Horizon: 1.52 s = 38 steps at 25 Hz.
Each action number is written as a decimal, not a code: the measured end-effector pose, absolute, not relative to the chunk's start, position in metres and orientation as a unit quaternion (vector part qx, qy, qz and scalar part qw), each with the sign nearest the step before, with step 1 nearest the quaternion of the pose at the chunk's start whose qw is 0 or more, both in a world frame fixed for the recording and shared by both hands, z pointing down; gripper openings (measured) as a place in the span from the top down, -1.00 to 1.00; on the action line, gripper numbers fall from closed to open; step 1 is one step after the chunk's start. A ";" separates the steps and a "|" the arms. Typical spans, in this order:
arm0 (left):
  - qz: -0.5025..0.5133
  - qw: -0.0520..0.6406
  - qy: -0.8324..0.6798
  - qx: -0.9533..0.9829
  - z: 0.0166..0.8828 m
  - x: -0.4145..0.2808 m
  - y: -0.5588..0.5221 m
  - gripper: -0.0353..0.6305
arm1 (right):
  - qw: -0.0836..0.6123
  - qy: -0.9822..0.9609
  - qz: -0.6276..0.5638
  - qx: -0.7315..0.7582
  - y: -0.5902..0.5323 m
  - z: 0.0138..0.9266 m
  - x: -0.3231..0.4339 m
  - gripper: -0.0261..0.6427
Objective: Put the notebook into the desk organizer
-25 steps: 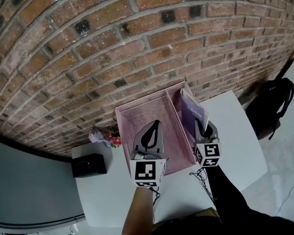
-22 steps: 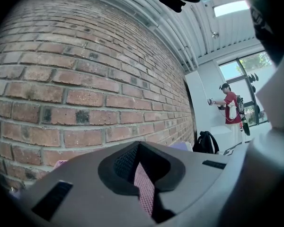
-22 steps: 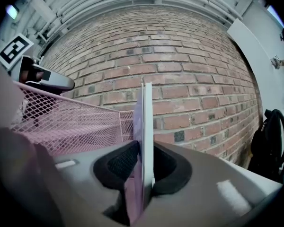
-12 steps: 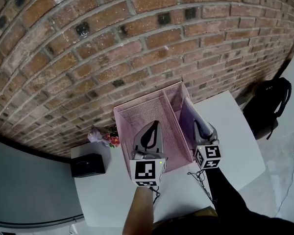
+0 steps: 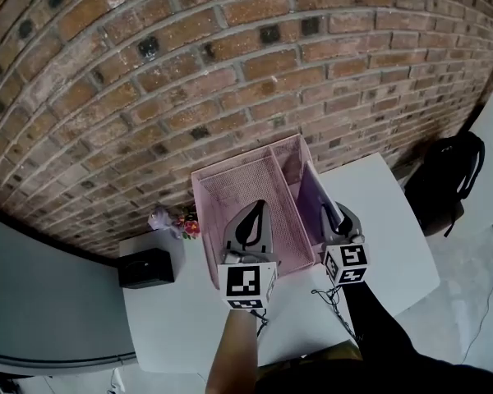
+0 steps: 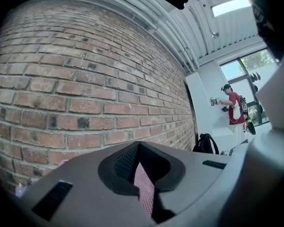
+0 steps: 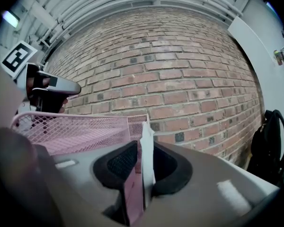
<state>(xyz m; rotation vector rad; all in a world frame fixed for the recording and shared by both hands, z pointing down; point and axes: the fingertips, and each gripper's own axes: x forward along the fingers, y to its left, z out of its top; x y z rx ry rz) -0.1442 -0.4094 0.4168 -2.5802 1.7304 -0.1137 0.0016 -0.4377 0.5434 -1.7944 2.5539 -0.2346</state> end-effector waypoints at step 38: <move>-0.031 0.051 0.543 -0.838 0.376 -0.135 -0.247 0.88 | 0.015 0.827 -0.003 -0.562 -0.269 0.434 0.018 0.52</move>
